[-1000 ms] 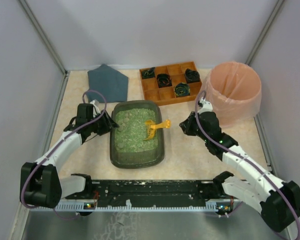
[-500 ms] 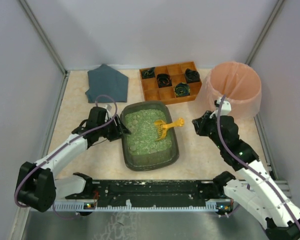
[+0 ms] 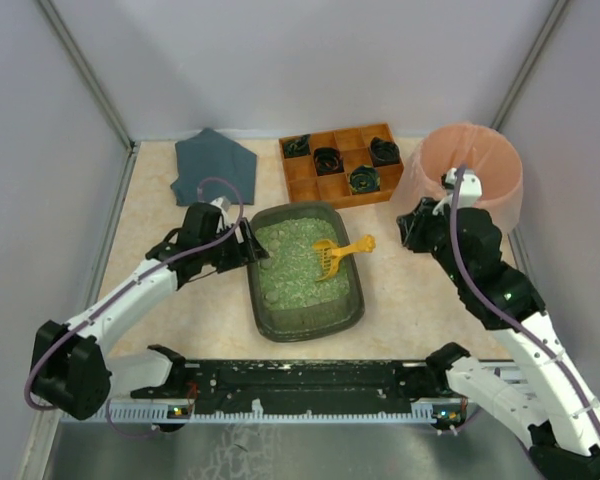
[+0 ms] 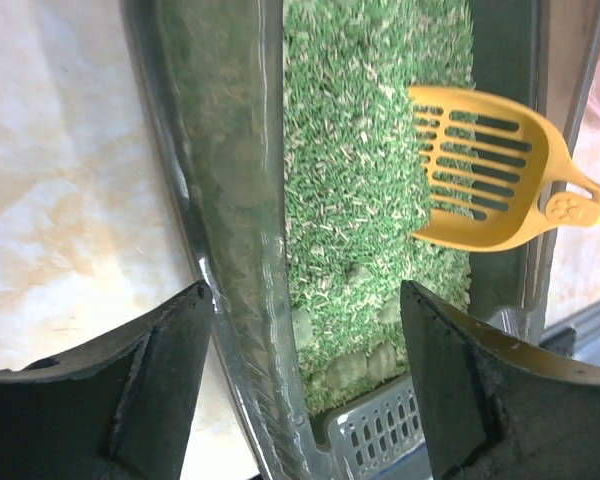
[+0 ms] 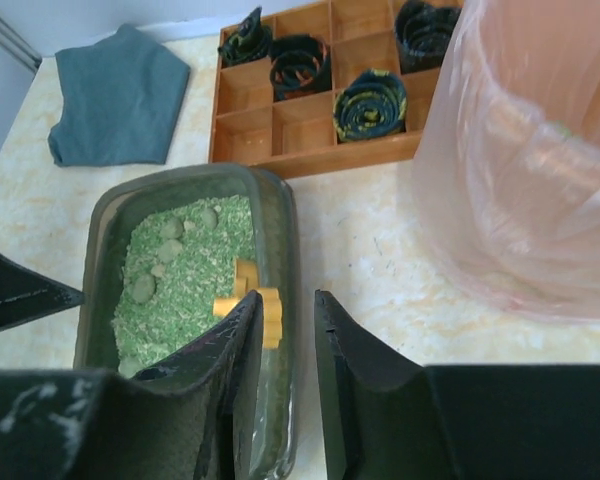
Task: Clean the litter box
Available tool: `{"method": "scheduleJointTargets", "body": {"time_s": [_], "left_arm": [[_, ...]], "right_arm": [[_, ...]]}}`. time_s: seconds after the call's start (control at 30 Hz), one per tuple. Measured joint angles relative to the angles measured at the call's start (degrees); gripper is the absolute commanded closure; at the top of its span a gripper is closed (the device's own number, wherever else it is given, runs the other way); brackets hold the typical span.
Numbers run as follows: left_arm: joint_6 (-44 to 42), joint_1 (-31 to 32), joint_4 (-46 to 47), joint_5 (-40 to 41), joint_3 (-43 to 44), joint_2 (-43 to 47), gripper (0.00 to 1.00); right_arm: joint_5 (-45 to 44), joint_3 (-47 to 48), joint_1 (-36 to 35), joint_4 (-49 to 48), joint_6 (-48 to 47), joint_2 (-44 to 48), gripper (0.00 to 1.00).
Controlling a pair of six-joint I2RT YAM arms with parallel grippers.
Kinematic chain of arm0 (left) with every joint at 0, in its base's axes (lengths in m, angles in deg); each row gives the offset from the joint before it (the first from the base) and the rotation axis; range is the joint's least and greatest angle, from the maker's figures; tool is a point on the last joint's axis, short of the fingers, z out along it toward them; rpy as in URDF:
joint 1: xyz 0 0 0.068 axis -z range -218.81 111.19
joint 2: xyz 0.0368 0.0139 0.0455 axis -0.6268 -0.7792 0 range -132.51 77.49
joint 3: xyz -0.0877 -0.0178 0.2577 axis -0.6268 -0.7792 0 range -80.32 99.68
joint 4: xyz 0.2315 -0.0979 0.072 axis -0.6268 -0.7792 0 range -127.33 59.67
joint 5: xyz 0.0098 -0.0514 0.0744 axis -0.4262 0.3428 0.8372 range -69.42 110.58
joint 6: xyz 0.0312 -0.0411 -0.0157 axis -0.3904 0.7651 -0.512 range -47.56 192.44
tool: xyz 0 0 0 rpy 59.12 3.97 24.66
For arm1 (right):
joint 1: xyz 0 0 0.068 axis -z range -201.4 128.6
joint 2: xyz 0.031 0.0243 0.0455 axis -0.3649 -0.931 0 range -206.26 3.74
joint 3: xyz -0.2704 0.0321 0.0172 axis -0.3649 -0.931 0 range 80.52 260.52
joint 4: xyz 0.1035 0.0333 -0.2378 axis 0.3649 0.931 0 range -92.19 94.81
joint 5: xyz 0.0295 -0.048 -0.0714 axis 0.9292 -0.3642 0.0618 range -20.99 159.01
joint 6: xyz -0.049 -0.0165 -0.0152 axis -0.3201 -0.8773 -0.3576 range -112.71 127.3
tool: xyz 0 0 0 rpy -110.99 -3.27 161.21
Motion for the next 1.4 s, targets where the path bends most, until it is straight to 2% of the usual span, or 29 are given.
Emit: {"method": "scheduleJointTargets", "body": {"time_s": [0.27, 0.33, 0.43, 0.8, 1.13, 1.27, 1.4], "left_arm": [[-6.03, -0.02, -2.80, 9.07, 1.49, 7.39, 0.14], [-8.33, -0.02, -3.48, 11.54, 2.14, 9.18, 0.13], [-11.21, -0.02, -4.00, 14.10, 2.80, 10.95, 0.12], [-16.81, -0.04, -5.99, 18.47, 0.92, 17.53, 0.11], [-17.07, -0.04, -6.27, 18.78, 0.20, 18.32, 0.11], [-16.70, -0.04, -6.27, 18.73, -0.22, 18.38, 0.11], [-16.37, -0.04, -6.25, 18.51, -0.66, 18.43, 0.11]], "right_arm": [[-4.39, 15.04, 0.00, 4.74, -6.75, -11.58, 0.62], [-6.69, 20.70, 0.02, 6.10, -9.27, -17.31, 0.61], [-7.65, 23.78, 0.70, 7.43, -10.88, -21.20, 0.58], [-4.83, 32.70, 13.53, 9.62, -14.38, -38.29, 0.52], [0.70, 37.13, 19.41, 9.66, -16.33, -47.80, 0.55], [3.39, 38.32, 19.67, 9.75, -16.83, -51.21, 0.59], [4.66, 38.95, 19.74, 11.02, -16.92, -54.51, 0.68]]}}
